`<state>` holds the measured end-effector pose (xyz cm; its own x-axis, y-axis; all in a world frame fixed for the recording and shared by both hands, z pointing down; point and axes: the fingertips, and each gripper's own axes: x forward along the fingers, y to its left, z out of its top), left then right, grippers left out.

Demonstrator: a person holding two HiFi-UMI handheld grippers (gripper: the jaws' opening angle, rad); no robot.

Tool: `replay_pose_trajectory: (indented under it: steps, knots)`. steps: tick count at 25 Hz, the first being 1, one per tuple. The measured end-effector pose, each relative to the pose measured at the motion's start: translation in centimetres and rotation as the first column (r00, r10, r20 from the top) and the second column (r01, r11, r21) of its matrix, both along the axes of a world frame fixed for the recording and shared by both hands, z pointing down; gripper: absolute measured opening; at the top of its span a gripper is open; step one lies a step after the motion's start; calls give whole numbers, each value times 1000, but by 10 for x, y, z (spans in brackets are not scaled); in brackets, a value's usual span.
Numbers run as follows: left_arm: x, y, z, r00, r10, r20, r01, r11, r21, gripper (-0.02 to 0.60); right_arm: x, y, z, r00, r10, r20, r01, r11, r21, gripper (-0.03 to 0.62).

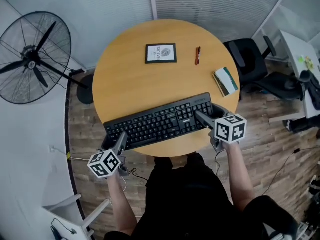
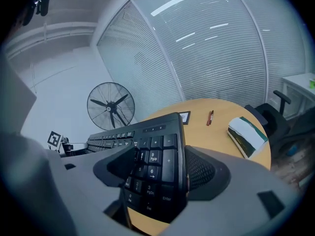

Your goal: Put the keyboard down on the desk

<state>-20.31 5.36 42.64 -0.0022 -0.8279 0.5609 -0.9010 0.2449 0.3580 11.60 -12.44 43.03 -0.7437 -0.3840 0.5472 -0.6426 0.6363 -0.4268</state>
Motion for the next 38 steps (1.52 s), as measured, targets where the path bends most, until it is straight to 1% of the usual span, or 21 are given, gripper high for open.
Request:
replay_pose_trajectory:
  steps: [4,8,14,19,27,38]
  knots:
    - [-25,-18,13,996,84,-13,-84,996,-22,345,-11,9,13,997,80,-14,-80,997,-22,316]
    - [-42,-34,30,987,157,-26,-158,986,-50,345,-18,19,30,988,154,-29,-155,987,-46,316]
    - [-63,-47,55,972,230,-50,-234,968,-90,345,-30,34,56,973,222,-59,-226,970,-85,317]
    - [-73,-46,80,968,239,-72,-246,963,-113,345,-39,38,77,967,245,-71,-250,965,-83,319]
    - [-91,-46,116,967,239,-90,-249,959,-135,345,-56,40,110,963,250,-98,-259,962,-90,322]
    - [-108,-50,165,965,240,-106,-256,950,-181,347,-72,37,159,958,251,-137,-270,953,-139,322]
